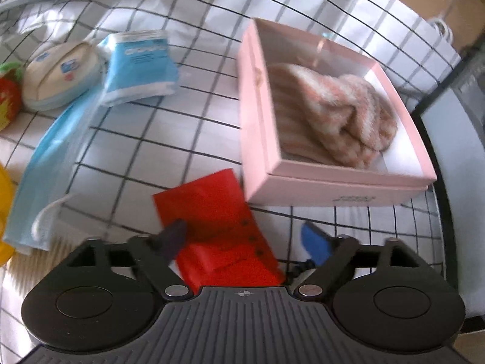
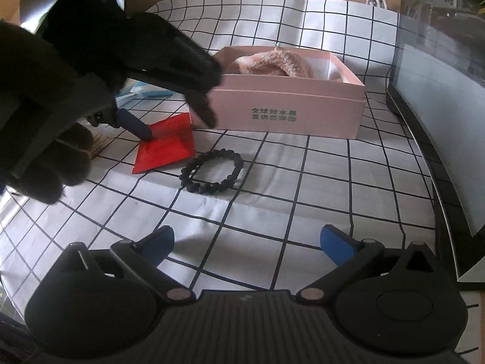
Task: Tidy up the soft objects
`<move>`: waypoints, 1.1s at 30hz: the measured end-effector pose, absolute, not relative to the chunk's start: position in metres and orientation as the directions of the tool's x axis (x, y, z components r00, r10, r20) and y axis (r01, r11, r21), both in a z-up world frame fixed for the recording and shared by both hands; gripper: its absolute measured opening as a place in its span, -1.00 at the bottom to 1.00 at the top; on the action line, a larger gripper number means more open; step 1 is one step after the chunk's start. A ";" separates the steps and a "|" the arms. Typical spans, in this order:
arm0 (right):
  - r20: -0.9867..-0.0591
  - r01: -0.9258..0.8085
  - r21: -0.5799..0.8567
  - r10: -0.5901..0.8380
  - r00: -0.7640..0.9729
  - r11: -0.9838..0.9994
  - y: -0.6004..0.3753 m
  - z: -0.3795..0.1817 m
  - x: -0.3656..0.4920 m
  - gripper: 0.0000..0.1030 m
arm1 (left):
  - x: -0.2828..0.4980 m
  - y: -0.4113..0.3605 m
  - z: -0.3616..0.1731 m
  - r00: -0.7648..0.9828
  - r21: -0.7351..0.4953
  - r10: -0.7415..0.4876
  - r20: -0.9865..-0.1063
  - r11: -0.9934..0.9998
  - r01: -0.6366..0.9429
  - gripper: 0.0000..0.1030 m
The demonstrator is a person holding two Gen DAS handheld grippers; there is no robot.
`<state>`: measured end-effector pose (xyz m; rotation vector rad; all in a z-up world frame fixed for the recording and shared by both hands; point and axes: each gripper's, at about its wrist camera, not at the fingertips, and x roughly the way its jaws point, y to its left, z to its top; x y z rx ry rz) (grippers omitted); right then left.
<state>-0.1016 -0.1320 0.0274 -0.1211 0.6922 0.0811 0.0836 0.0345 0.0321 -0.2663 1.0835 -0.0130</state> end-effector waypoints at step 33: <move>-0.628 -0.218 -0.101 0.108 0.771 0.971 -0.134 0.050 -0.073 0.83 | 0.026 0.072 0.046 0.528 -0.050 -0.037 -0.848 0.999 -0.011 -0.75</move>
